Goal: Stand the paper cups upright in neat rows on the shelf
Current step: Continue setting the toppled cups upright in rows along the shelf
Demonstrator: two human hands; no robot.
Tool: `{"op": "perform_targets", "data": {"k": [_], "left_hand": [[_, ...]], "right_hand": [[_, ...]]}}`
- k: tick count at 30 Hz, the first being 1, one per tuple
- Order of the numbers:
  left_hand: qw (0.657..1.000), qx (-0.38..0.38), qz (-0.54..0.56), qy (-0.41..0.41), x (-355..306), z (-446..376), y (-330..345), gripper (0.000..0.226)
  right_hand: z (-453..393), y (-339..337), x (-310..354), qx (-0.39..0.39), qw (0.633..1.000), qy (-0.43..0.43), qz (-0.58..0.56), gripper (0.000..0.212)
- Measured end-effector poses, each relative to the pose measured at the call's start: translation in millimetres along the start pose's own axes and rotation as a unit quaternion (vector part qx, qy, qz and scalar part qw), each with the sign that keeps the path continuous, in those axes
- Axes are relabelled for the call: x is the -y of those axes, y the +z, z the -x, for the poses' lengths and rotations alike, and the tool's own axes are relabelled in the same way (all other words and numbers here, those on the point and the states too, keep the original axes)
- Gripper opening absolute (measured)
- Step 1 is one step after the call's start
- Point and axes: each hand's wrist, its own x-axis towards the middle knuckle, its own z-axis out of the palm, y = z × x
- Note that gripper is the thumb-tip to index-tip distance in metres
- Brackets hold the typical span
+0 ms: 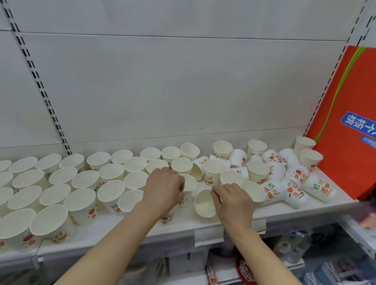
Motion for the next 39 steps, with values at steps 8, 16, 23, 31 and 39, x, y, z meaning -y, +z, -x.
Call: {"op": "perform_targets", "data": {"k": [8, 16, 23, 31, 39], "left_hand": [[0.997, -0.038, 0.055, -0.025, 9, -30, -8, 0.017], [0.999, 0.020, 0.000, 0.034, -13, -114, 9, 0.028], [0.979, 0.158, -0.103, 0.074, -32, -155, 40, 0.033], [0.972, 0.091, -0.198, 0.089, -16, -156, 44, 0.023], [0.975, 0.109, -0.192, 0.036, -11, -173, 45, 0.024]], "right_hand": [[-17, -7, 23, 0.110, 0.991, 0.071, 0.022, 0.016], [-46, -15, -35, 0.056, 0.998, -0.015, -0.017, 0.011], [-116, 8, -98, 0.246, 0.968, -0.050, 0.013, 0.024], [-168, 57, -109, 0.364, 0.912, -0.188, 0.014, 0.044], [-185, 84, -104, 0.460, 0.852, -0.250, 0.017, 0.035]]}}
